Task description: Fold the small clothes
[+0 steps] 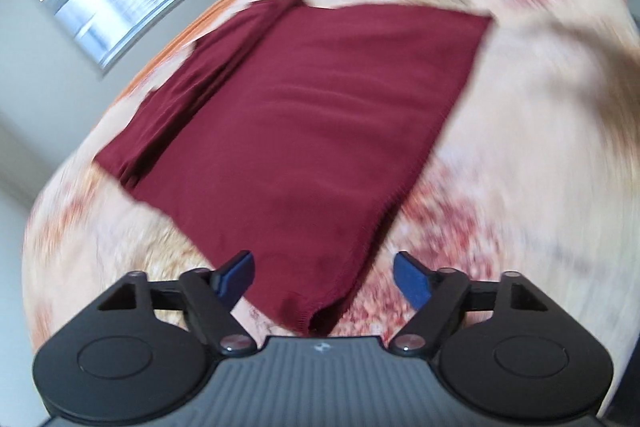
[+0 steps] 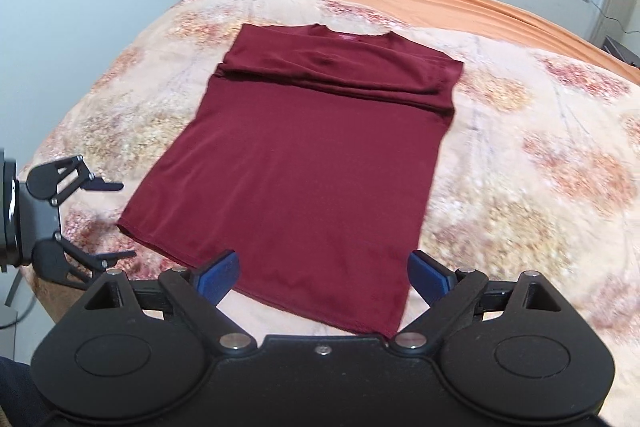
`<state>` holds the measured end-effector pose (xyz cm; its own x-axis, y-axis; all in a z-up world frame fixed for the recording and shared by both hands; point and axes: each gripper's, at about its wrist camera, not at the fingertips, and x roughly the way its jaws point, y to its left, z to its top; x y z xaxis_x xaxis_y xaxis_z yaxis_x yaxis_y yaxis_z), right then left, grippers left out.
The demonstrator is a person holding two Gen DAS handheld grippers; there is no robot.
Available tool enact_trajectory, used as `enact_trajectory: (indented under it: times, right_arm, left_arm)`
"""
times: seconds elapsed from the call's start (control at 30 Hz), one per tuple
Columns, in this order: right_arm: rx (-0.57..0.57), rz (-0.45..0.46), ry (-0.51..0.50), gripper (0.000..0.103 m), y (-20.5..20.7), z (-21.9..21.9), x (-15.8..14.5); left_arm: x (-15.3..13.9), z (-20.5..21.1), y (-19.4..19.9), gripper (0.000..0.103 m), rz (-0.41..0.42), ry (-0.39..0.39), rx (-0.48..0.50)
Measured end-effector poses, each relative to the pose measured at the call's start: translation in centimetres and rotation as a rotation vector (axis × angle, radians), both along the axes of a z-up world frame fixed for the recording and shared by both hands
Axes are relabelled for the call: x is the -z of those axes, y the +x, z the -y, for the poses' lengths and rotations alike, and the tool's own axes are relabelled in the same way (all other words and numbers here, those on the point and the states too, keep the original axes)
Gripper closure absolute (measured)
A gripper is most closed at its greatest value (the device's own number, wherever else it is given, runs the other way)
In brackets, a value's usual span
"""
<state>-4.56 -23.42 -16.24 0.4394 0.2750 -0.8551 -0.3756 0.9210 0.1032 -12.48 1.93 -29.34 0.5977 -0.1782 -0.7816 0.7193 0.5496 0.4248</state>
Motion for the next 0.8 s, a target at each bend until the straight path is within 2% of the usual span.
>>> enact_trajectory:
  times: [0.07,0.13,0.4,0.43,0.47,0.57,0.8]
  right_arm:
    - [0.018,0.001,0.001,0.011,-0.2,0.3,-0.2]
    - [0.032,0.001,0.001,0.010,-0.3,0.5,-0.2]
    - [0.079,-0.007,-0.006,0.010,-0.5,1.3,-0.3]
    - [0.081,-0.011,-0.005,0.010,-0.5,1.4,-0.2]
    - [0.081,-0.014,-0.005,0.010,-0.5,1.4,-0.1]
    - [0.086,-0.024,0.002,0.010,-0.6,1.5,0.5]
    - [0.044,-0.023,0.005,0.010,-1.0,1.0,2.5]
  left_arm:
    - [1.0,0.3,-0.5,0.034,0.007,0.035,0.064]
    - [1.9,0.5,-0.9,0.037,0.011,0.055,0.121]
    - [3.8,0.2,-0.4,0.038,0.016,0.078,0.258]
    - [3.9,0.2,-0.2,0.046,0.019,0.074,0.261]
    - [3.9,0.1,0.2,0.060,0.017,0.072,0.258]
    - [3.6,-0.1,1.4,0.077,0.004,0.068,0.248]
    - [0.9,-0.3,3.1,0.081,-0.093,0.002,0.248]
